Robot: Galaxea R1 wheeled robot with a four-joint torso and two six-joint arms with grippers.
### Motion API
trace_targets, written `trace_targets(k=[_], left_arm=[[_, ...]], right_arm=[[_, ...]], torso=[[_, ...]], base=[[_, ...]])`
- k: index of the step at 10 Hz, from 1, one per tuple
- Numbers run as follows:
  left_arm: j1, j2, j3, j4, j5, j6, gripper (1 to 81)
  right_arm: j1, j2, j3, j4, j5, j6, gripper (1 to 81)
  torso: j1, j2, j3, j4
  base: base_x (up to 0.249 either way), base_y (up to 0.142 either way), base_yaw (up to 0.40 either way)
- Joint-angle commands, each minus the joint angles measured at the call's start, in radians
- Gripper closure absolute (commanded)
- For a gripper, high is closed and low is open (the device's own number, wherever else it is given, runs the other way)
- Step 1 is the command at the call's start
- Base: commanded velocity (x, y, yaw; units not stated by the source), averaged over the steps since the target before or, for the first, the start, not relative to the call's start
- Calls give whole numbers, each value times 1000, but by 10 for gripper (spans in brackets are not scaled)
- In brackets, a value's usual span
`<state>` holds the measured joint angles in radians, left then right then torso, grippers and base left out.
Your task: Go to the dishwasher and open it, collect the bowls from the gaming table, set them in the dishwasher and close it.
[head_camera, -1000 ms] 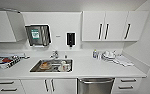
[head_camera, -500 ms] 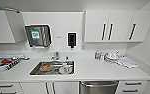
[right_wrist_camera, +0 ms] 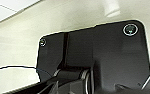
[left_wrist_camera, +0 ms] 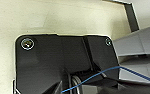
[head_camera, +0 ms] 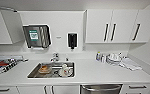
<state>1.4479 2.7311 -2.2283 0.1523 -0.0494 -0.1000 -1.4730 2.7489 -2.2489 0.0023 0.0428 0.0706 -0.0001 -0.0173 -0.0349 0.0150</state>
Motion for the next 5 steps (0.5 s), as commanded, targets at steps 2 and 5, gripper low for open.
trace_targets(k=[2,5], left_arm=[[-56,-14,15,-4,42,6,10],[-57,-14,15,-5,42,6,10]], right_arm=[[58,-15,13,-1,-49,-3,10],[56,-15,16,-1,-49,-3,10]], torso=[[0,0,0,0],[0,0,0,0]], base=[[123,0,0],[122,0,0]])
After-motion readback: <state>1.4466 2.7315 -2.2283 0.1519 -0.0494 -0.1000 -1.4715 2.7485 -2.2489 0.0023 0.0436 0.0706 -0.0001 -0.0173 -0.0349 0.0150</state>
